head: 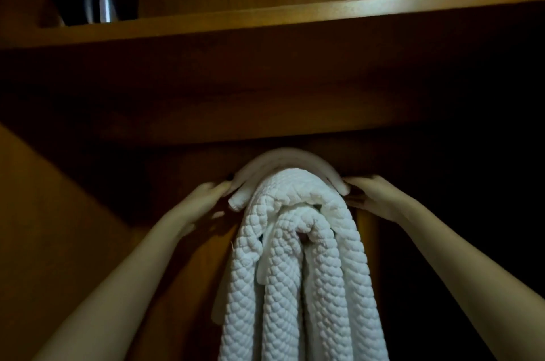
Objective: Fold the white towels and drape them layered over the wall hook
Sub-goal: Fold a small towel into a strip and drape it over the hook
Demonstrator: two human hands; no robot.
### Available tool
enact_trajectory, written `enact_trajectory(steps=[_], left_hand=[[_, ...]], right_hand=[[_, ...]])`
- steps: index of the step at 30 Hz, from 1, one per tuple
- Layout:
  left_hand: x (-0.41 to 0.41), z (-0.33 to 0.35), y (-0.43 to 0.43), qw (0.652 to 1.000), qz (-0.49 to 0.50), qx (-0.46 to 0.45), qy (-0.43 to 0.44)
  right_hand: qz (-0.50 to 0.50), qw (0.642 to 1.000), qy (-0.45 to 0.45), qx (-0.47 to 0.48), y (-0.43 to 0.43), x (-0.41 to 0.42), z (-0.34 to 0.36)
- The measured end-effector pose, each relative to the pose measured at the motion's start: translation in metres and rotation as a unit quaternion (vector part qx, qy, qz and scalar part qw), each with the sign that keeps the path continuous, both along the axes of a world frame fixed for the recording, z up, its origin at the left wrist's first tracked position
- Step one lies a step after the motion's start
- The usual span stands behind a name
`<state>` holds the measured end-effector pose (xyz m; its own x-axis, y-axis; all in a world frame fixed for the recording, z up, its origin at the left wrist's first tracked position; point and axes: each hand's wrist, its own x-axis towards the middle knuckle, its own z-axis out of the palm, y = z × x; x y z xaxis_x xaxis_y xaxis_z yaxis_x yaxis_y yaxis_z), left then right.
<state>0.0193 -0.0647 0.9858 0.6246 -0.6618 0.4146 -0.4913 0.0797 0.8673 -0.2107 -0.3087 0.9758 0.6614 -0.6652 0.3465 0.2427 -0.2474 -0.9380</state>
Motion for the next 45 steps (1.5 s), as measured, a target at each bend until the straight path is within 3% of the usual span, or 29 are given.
enact_trajectory(steps=[5,10,15,23,28,32,35,37,41,45], left_hand=[[-0.006,0.004,0.004,0.992,0.030,-0.043,-0.115],[-0.014,0.020,-0.022,0.984,0.038,-0.045,-0.167],[-0.018,0.028,-0.053,0.981,0.064,-0.096,-0.156],[-0.023,0.042,-0.073,0.976,0.072,-0.134,-0.155],[-0.032,0.040,-0.072,0.970,0.081,-0.111,-0.200],[-0.018,0.029,-0.061,0.987,0.082,-0.005,-0.139],[-0.017,0.026,-0.048,0.980,0.103,0.085,-0.147],[-0.028,0.029,-0.039,0.986,0.086,0.048,-0.131],[-0.057,0.040,-0.013,0.973,0.017,-0.070,-0.219],[-0.089,0.041,0.025,0.946,0.019,-0.117,-0.302]], right_hand=[[-0.148,0.962,0.021,-0.227,0.014,-0.007,0.022],[-0.117,0.943,0.073,-0.304,0.022,0.016,0.042],[-0.123,0.925,0.090,-0.349,0.008,0.044,0.047],[-0.174,0.911,0.017,-0.373,-0.007,0.051,0.042],[-0.149,0.937,0.048,-0.313,-0.014,0.049,0.030],[-0.102,0.945,0.056,-0.307,-0.001,0.048,0.027],[-0.077,0.963,0.055,-0.253,0.011,0.037,0.025],[-0.076,0.963,0.056,-0.252,0.020,0.024,0.027],[-0.087,0.952,0.023,-0.294,0.057,0.000,0.037],[-0.126,0.939,-0.036,-0.319,0.106,-0.034,0.035]])
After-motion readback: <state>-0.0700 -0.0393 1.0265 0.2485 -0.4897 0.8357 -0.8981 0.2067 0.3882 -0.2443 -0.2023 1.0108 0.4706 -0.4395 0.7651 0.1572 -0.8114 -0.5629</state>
